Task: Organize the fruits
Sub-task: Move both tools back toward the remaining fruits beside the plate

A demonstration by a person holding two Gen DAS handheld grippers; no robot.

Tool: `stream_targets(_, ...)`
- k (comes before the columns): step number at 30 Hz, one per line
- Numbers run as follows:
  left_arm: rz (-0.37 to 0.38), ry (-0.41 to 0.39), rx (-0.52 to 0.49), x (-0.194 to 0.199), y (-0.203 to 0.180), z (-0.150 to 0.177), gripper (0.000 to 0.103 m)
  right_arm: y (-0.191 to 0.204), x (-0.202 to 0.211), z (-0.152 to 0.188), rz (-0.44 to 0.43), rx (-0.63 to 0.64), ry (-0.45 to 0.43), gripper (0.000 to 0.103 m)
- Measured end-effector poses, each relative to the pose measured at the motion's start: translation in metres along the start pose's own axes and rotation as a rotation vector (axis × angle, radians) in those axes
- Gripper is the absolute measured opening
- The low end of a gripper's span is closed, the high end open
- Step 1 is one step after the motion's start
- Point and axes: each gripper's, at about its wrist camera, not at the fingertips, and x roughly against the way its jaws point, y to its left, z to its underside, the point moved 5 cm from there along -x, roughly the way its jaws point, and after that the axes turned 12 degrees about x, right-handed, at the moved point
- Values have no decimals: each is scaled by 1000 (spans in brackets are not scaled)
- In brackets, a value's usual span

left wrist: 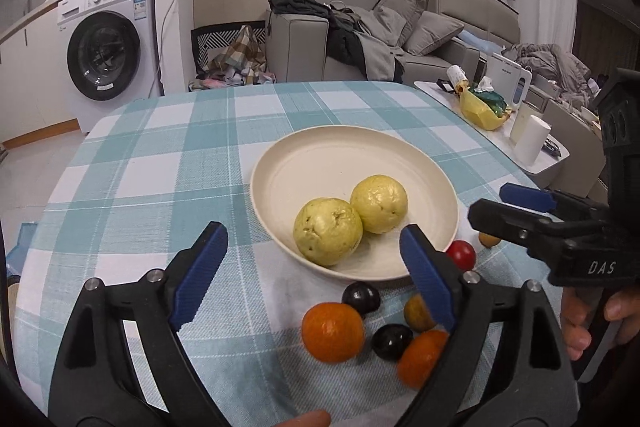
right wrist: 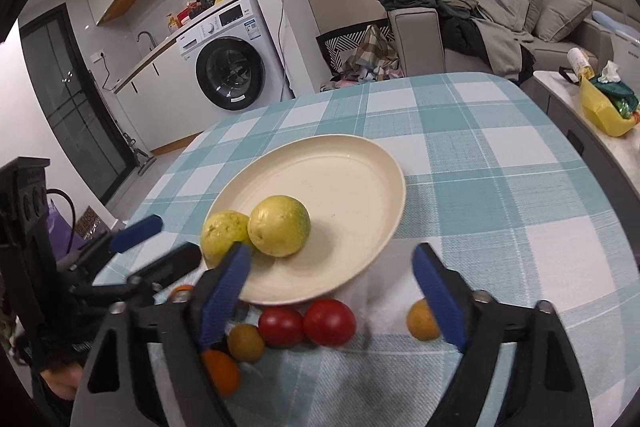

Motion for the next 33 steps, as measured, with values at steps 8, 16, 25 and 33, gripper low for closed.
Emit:
stream_targets(8,-20,-23,-13,27,9,7,103,4,18,5,21,105,-23,103)
stream_targets(16,-15,-10,-36,33,10,17,103,2,16,14,64,154,26,103)
stream_targets(25,-22,28,-47,27,11,27,103,-4,10,20,109,165,84,103)
stream_targets(33,-42,83,-27,12,21,30,103,-10,3,24,136,167,125,103)
